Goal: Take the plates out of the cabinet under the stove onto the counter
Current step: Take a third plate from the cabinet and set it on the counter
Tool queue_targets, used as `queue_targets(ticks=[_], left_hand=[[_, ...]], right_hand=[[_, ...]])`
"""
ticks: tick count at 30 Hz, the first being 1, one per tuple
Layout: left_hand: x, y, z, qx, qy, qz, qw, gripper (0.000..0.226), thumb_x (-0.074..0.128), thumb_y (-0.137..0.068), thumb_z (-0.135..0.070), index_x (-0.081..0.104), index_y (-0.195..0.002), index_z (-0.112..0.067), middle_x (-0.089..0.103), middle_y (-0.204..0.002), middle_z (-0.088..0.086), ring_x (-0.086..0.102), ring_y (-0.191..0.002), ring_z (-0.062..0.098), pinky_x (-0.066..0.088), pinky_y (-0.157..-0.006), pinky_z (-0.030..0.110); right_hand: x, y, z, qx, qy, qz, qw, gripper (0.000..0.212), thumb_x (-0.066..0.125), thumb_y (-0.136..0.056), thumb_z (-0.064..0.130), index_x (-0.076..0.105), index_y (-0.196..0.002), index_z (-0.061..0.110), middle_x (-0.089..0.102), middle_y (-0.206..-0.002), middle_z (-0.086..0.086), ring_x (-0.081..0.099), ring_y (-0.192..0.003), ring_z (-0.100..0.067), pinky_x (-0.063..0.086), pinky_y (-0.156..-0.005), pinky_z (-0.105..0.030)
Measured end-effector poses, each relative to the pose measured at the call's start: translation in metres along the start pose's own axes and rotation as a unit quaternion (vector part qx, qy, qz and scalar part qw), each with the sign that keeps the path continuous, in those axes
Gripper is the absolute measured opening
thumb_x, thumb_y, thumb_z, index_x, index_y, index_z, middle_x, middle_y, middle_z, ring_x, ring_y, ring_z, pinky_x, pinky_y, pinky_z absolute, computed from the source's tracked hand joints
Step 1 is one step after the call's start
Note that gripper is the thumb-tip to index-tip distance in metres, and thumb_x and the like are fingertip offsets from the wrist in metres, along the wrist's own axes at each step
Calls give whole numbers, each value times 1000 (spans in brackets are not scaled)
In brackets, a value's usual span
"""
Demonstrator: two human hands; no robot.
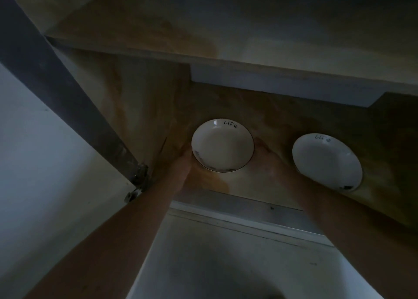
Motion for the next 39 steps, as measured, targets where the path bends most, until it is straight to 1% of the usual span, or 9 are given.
queue_targets(ticks=[2,5,8,10,16,21,26,35,39], left_hand=[[3,-8,3,-13,75,46,996,66,41,-100,-55,32,-152,-16,33,-158,10,34,-141,28,27,-115,39],[2,-10,7,-11,189,104,976,47,36,-104,-44,46,-144,-21,53,-145,5,52,-125,23,34,-114,45],[2,-12,6,-12,246,141,959,47,34,-104,-44,51,-138,-17,61,-133,11,61,-114,27,45,-104,48],[0,-14,3,-22,266,148,952,52,35,-103,-49,52,-138,-16,64,-128,14,63,-112,30,52,-93,47],[-10,-17,4,-71,246,170,952,68,37,-95,-66,46,-142,-18,61,-127,17,62,-110,37,52,-89,54],[-15,-17,11,-87,210,190,955,72,30,-92,-73,60,-128,-18,61,-124,18,62,-108,38,55,-83,51],[-15,-10,9,-85,223,191,952,77,30,-94,-70,50,-141,-13,55,-136,17,55,-122,38,42,-102,64],[-38,20,18,-63,229,174,956,65,34,-97,-63,53,-138,-16,59,-133,13,60,-115,34,57,-81,56],[-54,42,26,-65,231,160,958,61,28,-100,-58,55,-136,-17,63,-131,14,62,-112,34,54,-87,57]], right_hand=[[-2,-9,1,-5,-126,-38,991,26,36,-105,25,59,-113,17,62,-110,6,67,-84,7,52,-71,-10],[-8,-15,0,10,-233,-50,971,31,37,-104,31,59,-119,16,64,-121,-3,63,-100,-7,49,-86,-23],[-14,-19,-3,38,-295,-33,954,30,35,-103,40,56,-111,21,63,-109,1,62,-92,-7,49,-74,-21],[-16,-22,-5,70,-322,-23,944,34,35,-102,46,52,-114,20,62,-103,1,61,-91,-11,48,-80,-27],[-13,-19,-5,141,-326,-13,935,47,30,-101,53,57,-107,15,64,-103,-5,63,-91,-22,50,-67,-41],[-9,-14,-7,163,-308,12,937,51,28,-101,54,64,-99,18,67,-107,-6,65,-97,-25,52,-72,-42],[-8,-11,-8,161,-315,41,934,51,25,-101,54,61,-103,17,64,-109,-4,62,-99,-23,48,-82,-45],[-1,14,-1,153,-314,63,935,49,26,-101,54,61,-106,20,63,-114,-2,60,-103,-19,48,-83,-45],[10,40,11,160,-300,45,939,44,31,-102,49,62,-107,19,64,-114,-1,59,-103,-18,48,-72,-41]])
Point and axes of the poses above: each hand's wrist, its own y-axis away from the middle knuckle, its own x-axis out of the palm, z = x × y, the point moved 3 cm from there along -y, towards the middle knuckle
